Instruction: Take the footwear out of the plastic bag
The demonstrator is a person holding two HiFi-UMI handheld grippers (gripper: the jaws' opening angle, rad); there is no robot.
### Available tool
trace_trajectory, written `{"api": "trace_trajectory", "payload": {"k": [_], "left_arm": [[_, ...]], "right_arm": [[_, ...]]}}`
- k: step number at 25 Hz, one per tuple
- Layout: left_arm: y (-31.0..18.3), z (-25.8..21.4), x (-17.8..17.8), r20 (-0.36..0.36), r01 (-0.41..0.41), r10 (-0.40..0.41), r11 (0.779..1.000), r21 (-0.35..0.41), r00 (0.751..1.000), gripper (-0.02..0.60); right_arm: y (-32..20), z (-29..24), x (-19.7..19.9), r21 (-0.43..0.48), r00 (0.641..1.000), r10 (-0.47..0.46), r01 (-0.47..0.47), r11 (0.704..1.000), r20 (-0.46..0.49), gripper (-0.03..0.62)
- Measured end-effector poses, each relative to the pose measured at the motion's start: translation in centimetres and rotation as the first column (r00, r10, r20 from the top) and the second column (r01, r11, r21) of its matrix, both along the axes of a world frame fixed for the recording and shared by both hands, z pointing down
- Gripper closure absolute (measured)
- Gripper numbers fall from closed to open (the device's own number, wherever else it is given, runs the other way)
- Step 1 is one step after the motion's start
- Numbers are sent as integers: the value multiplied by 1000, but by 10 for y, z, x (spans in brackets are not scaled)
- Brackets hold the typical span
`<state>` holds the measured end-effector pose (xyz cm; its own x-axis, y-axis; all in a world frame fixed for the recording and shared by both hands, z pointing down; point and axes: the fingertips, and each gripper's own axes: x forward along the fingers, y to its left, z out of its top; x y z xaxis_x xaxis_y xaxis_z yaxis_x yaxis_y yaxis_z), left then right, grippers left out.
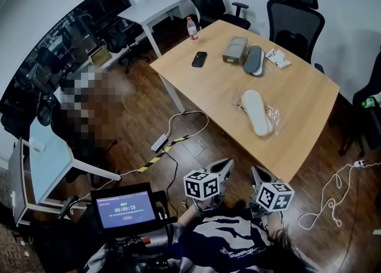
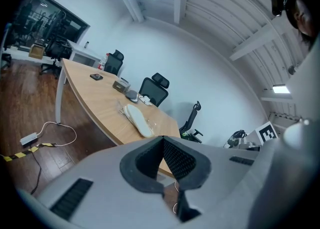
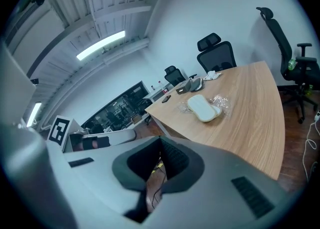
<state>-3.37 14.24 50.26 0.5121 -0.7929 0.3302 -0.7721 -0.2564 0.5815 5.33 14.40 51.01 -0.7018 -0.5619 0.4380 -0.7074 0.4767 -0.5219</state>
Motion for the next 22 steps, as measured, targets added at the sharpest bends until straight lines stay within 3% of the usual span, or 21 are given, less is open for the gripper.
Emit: {"api": "trace_trajectory", "payload": {"k": [13,22], "left_arm": [[-8,-1,-1,-17,-45,45,999,14,999,577],[-8,0,-8,-14,-34,34,999,9,999,577]], "right_arm": [[0,0,1,10,999,35,-35,999,-28,597],[-3,3,-4,3,999,27,-27,1000,-31,597]]}}
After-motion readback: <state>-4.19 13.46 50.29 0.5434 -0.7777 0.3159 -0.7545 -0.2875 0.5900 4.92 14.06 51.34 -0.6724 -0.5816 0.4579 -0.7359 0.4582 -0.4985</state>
